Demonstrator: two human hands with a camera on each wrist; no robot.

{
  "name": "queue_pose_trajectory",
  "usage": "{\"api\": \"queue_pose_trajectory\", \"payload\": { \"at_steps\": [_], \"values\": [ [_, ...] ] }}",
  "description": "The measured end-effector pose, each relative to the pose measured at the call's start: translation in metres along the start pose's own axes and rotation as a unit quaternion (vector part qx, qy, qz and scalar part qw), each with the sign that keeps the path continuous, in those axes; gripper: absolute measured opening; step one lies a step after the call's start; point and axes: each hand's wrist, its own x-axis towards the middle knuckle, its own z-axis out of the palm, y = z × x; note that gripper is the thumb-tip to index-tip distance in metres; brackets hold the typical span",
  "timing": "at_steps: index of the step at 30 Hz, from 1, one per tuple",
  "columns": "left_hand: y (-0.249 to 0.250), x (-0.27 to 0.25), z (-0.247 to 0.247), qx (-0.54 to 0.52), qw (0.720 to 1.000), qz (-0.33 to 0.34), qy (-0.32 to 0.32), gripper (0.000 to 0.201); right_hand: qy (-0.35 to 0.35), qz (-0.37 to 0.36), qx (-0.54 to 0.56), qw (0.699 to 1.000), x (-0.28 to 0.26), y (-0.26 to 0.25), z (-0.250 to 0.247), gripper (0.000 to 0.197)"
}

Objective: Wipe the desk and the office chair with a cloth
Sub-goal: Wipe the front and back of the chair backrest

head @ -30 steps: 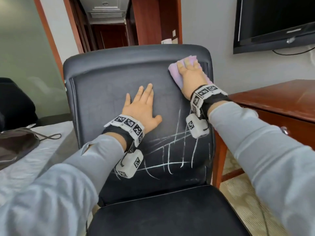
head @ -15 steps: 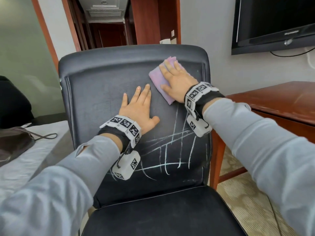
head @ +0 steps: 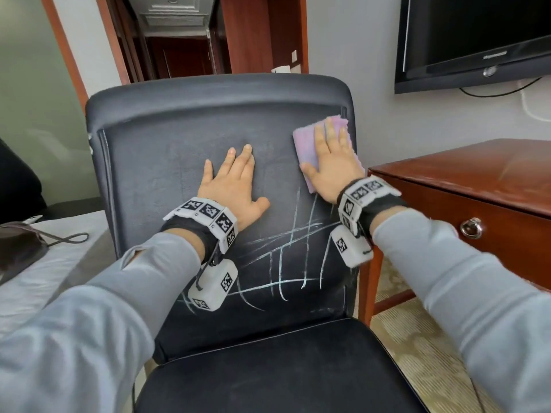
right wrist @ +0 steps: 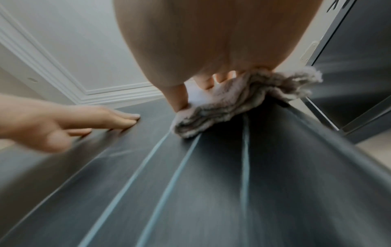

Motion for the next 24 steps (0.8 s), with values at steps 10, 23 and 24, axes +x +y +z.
{"api": "queue_pose_trajectory", "payload": {
  "at_steps": [10, 23, 24],
  "values": [
    [0.001, 0.0, 0.003, -0.001, 1.0, -0.003, 0.008, 0.09, 0.027, -0.036, -0.035, 0.998, -0.048, -0.015, 0.043, 0.073],
    [-0.006, 0.0, -0.001, 0.007, 1.0, 0.013, -0.013, 0.082, 0.073, -0.006, -0.022, 0.997, -0.065, -0.077, 0.08, 0.071],
    [-0.007, 0.0, 0.0, 0.007, 1.0, 0.014, -0.014, 0.08, 0.059, -0.046, -0.042, 0.996, -0.077, -0.083, 0.09, 0.07]
  ]
}}
